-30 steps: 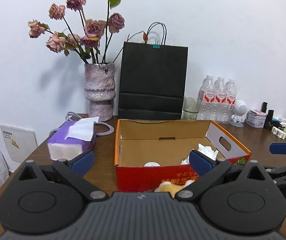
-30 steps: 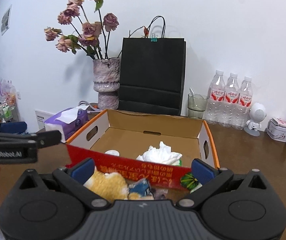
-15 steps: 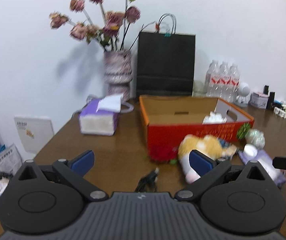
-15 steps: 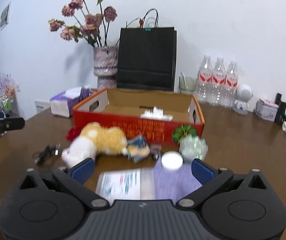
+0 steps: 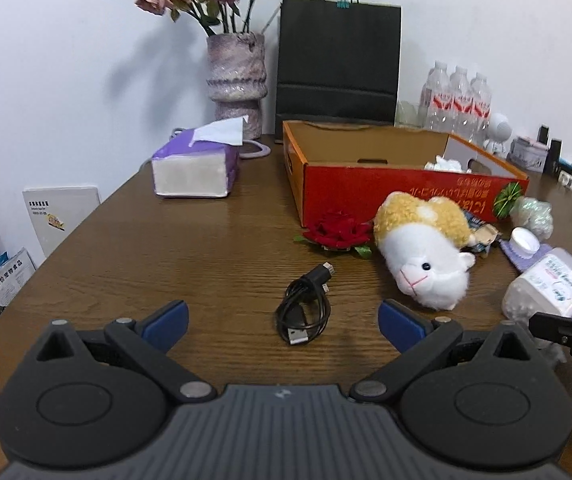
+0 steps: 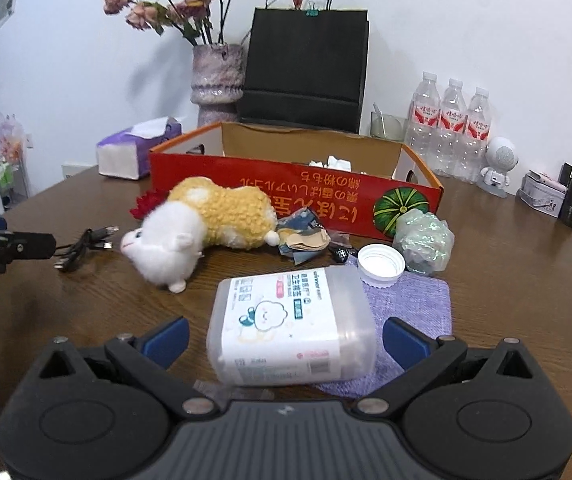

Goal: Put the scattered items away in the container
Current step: 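Grasp the black cable with the left tool while the right tool grasps the white wipes container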

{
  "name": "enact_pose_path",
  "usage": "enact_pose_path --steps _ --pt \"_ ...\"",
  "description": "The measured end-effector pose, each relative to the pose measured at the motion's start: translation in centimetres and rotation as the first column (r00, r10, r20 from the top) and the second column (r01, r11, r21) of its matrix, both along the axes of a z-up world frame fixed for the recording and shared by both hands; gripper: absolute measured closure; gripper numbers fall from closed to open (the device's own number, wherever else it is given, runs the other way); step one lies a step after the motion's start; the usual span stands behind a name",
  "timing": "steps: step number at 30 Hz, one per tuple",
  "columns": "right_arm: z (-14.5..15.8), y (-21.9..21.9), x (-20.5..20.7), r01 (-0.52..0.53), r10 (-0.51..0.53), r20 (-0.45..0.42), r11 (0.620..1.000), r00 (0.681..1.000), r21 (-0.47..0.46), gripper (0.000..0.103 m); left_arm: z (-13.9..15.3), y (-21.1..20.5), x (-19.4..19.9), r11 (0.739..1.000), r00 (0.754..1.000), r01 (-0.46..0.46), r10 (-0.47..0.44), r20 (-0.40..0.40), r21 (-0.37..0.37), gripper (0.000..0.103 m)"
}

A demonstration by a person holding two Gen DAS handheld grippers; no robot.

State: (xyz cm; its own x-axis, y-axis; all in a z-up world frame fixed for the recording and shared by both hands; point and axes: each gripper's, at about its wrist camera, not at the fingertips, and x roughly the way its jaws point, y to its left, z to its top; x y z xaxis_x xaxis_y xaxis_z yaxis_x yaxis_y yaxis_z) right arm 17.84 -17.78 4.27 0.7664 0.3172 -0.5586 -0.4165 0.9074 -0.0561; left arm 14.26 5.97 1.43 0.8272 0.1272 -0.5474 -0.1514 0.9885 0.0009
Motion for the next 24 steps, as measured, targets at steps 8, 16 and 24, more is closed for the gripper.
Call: enact_pose_path --steps 8,16,24 --pt "-0.7 0.9 1.8 0.028 -0.029 -0.045 0.999 0.999 -0.035 0.0 -2.2 0.6 3.5 1.0 0.997 -0.015 0.016 -0.073 0.015 0.001" --pt "-0.7 1.2 2.5 0.023 -0.025 -0.061 0.999 0.998 -0.041 0.02 -2.4 0.3 4.4 1.0 0.997 0.005 -0.006 -0.071 -0.011 0.053" --pt "0.0 0.6 1.6 0.014 -0.014 -0.027 1.0 1.0 -0.009 0.02 -1.8 0.6 3.4 0.997 0.999 0.018 -0.02 -0.032 -0.077 0.07"
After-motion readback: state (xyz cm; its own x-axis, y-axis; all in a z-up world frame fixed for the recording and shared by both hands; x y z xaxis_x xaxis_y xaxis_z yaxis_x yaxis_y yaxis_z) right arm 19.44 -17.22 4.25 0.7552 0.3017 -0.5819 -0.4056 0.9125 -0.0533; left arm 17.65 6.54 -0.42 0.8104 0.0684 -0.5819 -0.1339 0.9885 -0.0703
